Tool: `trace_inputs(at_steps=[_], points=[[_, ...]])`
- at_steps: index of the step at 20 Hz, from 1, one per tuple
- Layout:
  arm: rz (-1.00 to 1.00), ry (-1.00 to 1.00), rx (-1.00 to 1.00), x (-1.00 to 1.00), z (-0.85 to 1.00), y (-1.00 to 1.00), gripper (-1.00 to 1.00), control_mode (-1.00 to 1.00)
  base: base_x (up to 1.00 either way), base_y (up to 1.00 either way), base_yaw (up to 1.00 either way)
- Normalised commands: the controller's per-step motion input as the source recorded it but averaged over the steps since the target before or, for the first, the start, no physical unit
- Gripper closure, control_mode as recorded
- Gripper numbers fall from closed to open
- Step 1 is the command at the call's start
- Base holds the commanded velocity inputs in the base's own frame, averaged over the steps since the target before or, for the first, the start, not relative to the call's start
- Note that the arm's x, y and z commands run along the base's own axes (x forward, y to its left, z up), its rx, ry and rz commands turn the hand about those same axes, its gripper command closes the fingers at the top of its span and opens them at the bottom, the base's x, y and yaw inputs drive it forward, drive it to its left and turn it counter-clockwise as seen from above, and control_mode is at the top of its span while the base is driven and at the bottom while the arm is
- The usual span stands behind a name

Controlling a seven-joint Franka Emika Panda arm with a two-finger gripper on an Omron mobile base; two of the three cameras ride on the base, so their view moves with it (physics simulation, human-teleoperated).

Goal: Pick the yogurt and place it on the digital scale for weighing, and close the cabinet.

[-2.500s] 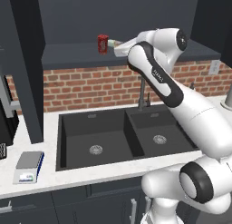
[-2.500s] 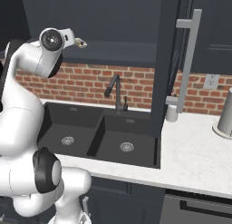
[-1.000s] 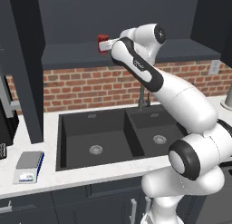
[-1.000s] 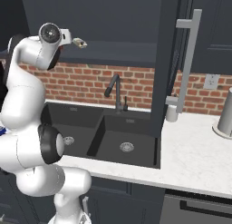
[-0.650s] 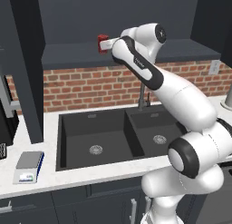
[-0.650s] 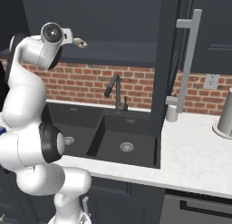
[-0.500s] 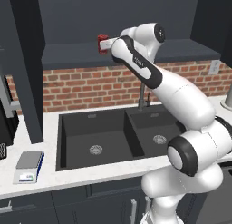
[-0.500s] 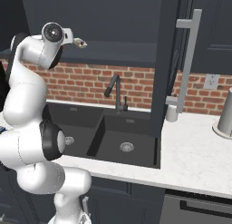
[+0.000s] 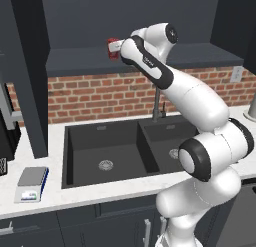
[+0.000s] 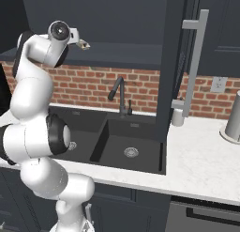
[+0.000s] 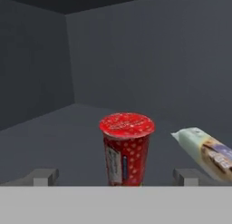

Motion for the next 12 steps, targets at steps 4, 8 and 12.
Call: trace_inputs(at_steps=[4, 8, 12], points=[[0.0, 0.01, 0.0, 0.22, 0.0, 0.0, -1.0, -1.0, 0.0, 0.0, 0.0], [0.0, 0.0, 0.0, 0.22, 0.0, 0.02, -1.0, -1.0, 0.0, 0.0, 0.0], [0.0, 0.0, 0.0, 0.25, 0.0, 0.0, -1.0, -1.0, 0.0, 0.0, 0.0]])
